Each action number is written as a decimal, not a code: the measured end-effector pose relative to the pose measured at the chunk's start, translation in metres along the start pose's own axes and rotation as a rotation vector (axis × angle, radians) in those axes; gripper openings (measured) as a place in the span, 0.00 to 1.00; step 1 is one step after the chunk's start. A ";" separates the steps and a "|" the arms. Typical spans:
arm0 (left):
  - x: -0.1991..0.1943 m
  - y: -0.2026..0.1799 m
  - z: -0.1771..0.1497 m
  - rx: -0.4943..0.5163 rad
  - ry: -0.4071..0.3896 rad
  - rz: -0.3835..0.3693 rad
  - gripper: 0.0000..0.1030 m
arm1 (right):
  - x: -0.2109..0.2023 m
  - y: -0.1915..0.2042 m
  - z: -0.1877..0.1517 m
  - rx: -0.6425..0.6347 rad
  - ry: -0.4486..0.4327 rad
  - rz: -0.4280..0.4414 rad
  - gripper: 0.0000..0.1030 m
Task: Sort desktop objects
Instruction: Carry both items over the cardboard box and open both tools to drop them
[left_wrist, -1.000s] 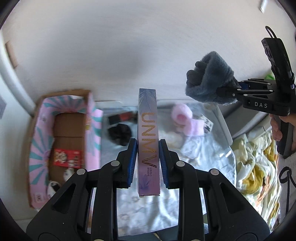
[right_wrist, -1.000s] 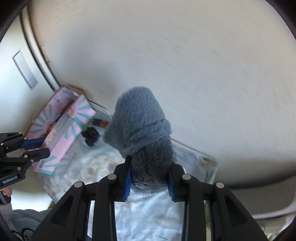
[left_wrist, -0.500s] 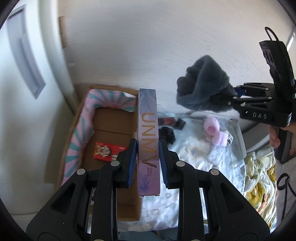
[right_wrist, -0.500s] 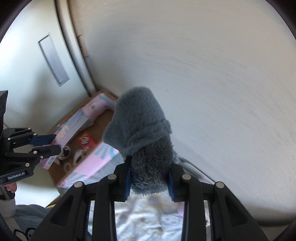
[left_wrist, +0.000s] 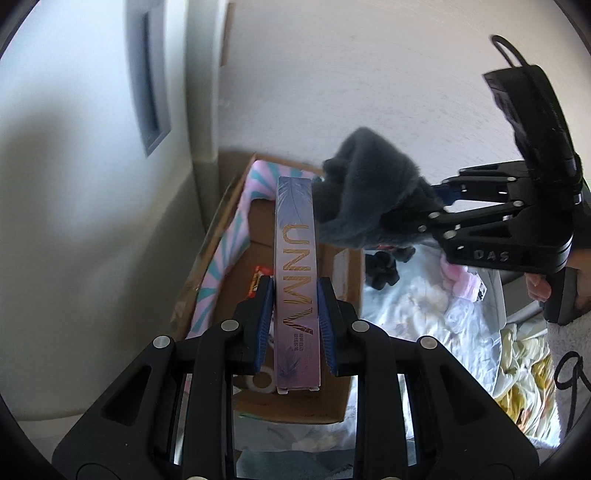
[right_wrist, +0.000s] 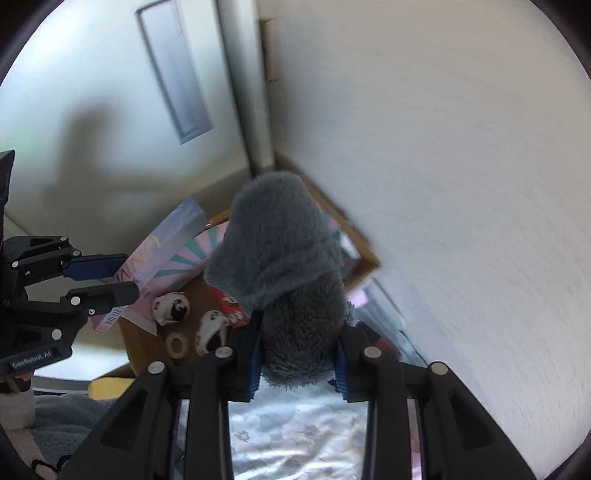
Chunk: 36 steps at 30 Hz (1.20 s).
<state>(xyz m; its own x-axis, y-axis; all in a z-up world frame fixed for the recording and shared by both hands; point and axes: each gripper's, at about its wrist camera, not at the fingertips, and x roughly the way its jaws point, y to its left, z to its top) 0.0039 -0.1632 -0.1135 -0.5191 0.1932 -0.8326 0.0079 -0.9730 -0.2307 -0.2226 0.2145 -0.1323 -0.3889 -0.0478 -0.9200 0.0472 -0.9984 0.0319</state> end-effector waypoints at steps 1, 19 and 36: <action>0.001 0.002 -0.003 -0.004 0.003 0.002 0.21 | 0.007 0.006 0.004 -0.015 0.015 0.010 0.28; 0.042 0.020 -0.034 -0.087 0.070 0.018 0.21 | 0.074 0.047 0.029 -0.078 0.151 0.042 0.28; 0.039 -0.002 -0.028 -0.024 0.038 0.072 1.00 | 0.065 0.001 0.033 0.178 0.108 0.125 1.00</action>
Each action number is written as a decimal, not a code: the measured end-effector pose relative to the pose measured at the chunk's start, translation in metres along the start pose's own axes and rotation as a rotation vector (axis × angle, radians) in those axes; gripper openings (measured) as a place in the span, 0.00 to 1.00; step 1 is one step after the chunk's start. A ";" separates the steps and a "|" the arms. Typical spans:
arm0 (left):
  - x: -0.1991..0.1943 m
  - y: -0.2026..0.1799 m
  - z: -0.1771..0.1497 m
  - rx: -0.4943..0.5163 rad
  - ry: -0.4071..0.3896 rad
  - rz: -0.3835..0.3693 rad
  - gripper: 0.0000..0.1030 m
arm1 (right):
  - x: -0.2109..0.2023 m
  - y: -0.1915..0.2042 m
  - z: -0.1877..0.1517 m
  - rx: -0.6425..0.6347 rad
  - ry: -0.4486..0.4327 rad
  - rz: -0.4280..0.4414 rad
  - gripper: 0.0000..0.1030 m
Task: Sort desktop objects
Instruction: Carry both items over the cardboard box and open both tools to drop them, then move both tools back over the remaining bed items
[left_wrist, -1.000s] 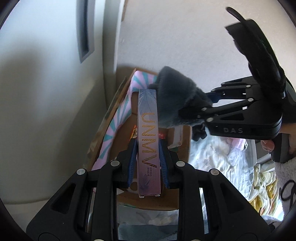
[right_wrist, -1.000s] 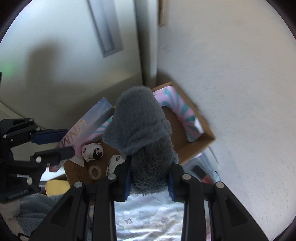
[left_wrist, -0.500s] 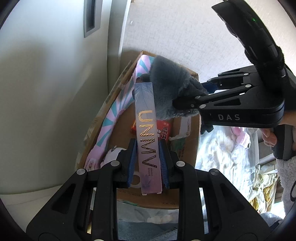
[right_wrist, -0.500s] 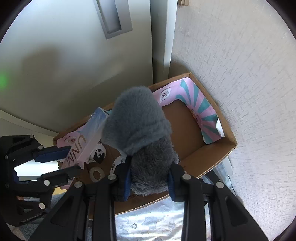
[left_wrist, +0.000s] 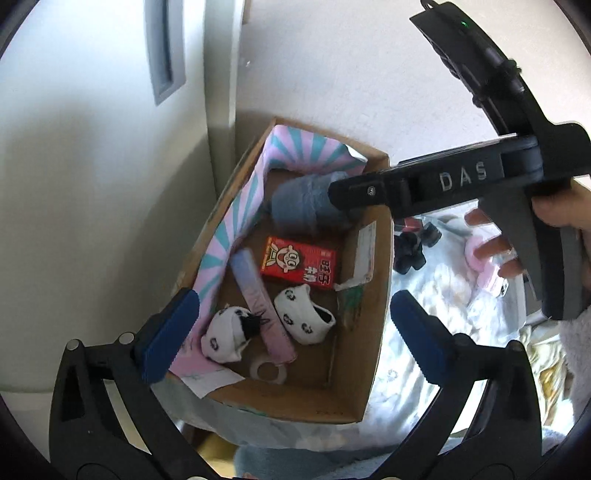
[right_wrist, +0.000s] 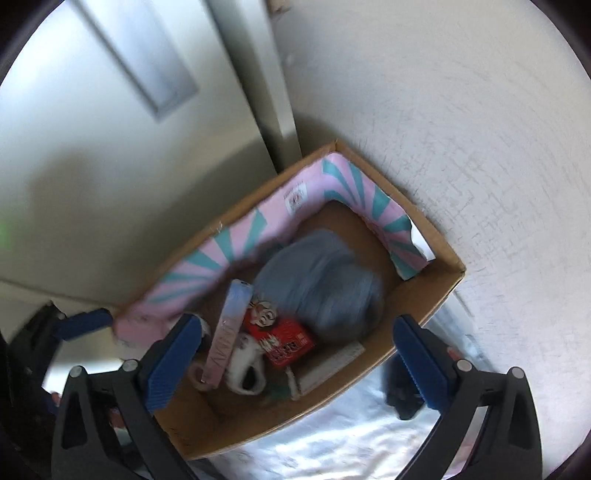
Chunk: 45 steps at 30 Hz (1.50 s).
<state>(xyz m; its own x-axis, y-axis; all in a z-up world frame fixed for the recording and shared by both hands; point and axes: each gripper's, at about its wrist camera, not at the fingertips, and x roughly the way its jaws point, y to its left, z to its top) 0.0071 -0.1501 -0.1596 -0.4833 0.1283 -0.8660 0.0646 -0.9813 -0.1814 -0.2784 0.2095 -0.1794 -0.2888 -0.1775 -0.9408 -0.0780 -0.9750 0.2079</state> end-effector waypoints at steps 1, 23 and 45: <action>0.003 -0.003 0.000 0.012 -0.002 0.009 1.00 | -0.003 -0.004 -0.001 0.016 -0.002 0.000 1.00; -0.018 -0.038 0.001 0.105 -0.039 -0.028 1.00 | -0.056 -0.064 -0.054 0.171 -0.077 -0.117 1.00; 0.008 -0.226 -0.009 0.484 0.061 -0.303 1.00 | -0.163 -0.185 -0.242 0.453 -0.094 -0.380 1.00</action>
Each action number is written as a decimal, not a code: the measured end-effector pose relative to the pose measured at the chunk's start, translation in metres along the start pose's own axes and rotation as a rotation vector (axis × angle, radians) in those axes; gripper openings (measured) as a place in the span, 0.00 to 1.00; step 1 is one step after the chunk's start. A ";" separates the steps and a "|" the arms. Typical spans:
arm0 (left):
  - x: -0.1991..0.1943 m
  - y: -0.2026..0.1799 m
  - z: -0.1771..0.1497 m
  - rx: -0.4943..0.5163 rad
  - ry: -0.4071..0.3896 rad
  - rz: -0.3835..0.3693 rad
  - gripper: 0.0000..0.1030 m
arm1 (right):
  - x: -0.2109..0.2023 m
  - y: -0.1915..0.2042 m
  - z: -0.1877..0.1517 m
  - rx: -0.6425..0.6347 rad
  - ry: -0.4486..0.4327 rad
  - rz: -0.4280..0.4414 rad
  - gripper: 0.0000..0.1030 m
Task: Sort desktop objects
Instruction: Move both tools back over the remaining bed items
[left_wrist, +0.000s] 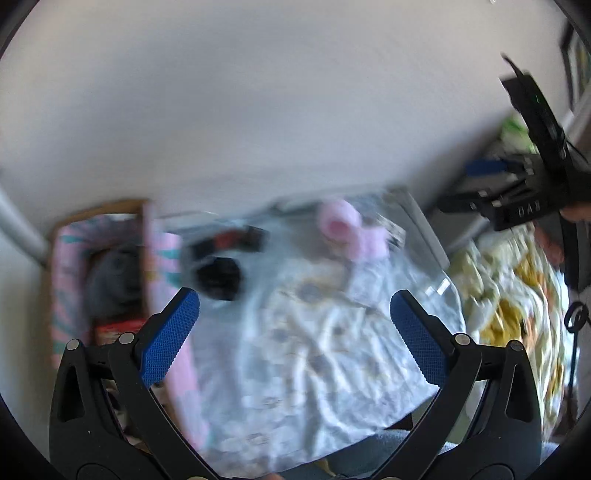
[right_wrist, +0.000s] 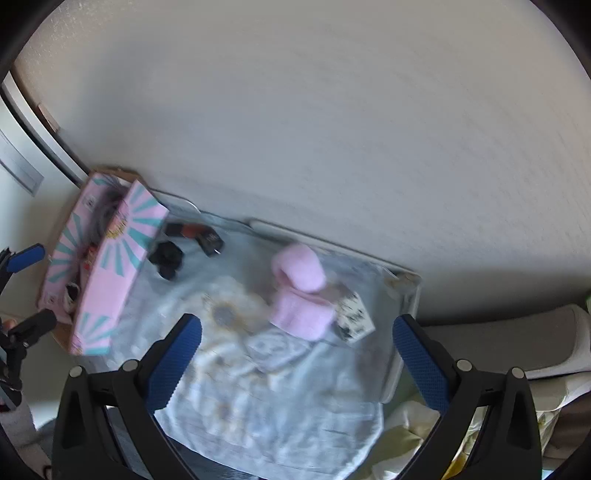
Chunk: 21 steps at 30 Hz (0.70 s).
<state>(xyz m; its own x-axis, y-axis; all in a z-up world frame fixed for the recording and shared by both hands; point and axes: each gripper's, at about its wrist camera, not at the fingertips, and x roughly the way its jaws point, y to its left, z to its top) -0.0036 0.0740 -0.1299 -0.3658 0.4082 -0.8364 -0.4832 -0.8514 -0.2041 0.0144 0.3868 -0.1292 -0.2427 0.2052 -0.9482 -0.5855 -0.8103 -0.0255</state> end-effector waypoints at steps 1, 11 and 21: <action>0.011 -0.011 -0.002 0.015 0.015 -0.017 1.00 | 0.004 -0.006 -0.005 -0.011 0.002 0.005 1.00; 0.136 -0.082 -0.019 0.104 0.066 0.013 1.00 | 0.089 -0.057 -0.047 -0.200 0.058 0.006 0.97; 0.203 -0.101 -0.030 0.174 0.070 0.053 0.96 | 0.169 -0.069 -0.065 -0.379 0.062 0.014 0.88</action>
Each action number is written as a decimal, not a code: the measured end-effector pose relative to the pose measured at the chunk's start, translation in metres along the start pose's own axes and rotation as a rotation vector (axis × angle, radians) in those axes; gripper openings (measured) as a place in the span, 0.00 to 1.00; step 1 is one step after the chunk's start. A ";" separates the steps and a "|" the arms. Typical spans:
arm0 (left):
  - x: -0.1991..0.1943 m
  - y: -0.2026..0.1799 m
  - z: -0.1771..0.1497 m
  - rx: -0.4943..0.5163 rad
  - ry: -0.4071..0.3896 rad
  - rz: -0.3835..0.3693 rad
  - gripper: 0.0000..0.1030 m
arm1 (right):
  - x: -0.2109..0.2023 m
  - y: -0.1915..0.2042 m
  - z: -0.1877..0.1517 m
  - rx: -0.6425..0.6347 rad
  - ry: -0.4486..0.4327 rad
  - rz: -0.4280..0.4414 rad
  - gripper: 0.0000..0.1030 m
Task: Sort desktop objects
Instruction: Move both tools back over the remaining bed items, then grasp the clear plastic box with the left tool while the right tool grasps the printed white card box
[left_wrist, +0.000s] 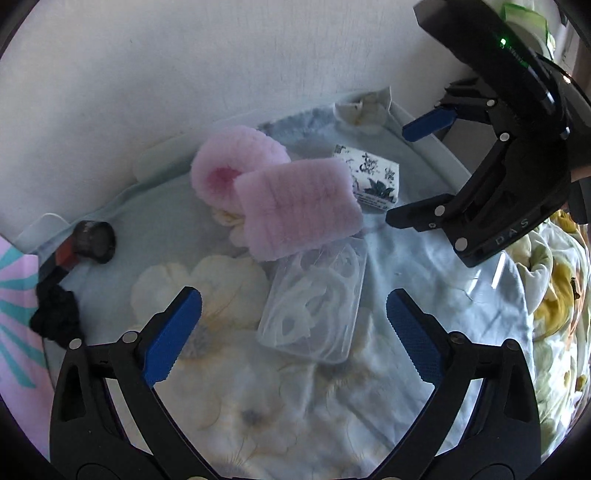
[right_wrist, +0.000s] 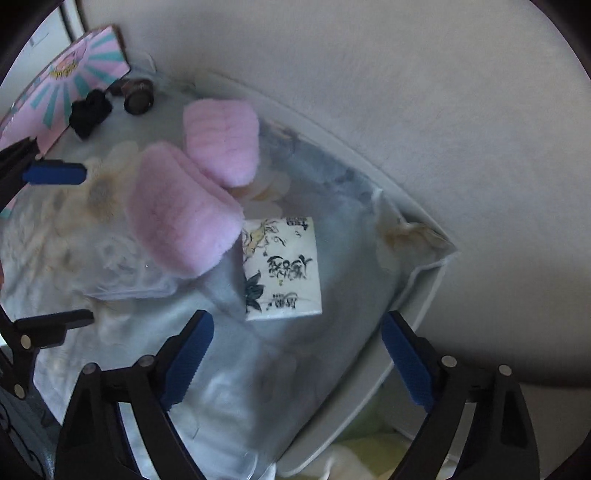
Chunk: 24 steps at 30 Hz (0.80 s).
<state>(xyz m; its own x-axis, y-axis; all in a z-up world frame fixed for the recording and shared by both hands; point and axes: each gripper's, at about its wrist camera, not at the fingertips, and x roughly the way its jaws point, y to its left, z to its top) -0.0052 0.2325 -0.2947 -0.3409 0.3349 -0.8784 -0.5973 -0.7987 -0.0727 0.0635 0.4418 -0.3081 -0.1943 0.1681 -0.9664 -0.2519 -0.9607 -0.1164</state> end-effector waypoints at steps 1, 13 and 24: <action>0.002 0.002 0.000 -0.004 0.003 0.003 0.96 | 0.003 0.001 0.001 -0.009 -0.003 0.008 0.88; 0.007 0.010 -0.010 -0.011 0.004 -0.041 0.54 | 0.015 0.006 0.006 -0.045 -0.025 0.048 0.53; -0.011 0.016 -0.022 -0.023 0.021 -0.078 0.52 | 0.000 0.002 -0.005 0.018 -0.021 0.061 0.41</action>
<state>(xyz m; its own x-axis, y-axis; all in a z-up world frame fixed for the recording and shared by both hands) 0.0053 0.2054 -0.2965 -0.2783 0.3862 -0.8794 -0.6045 -0.7820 -0.1521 0.0680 0.4392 -0.3096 -0.2292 0.1140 -0.9667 -0.2555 -0.9653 -0.0533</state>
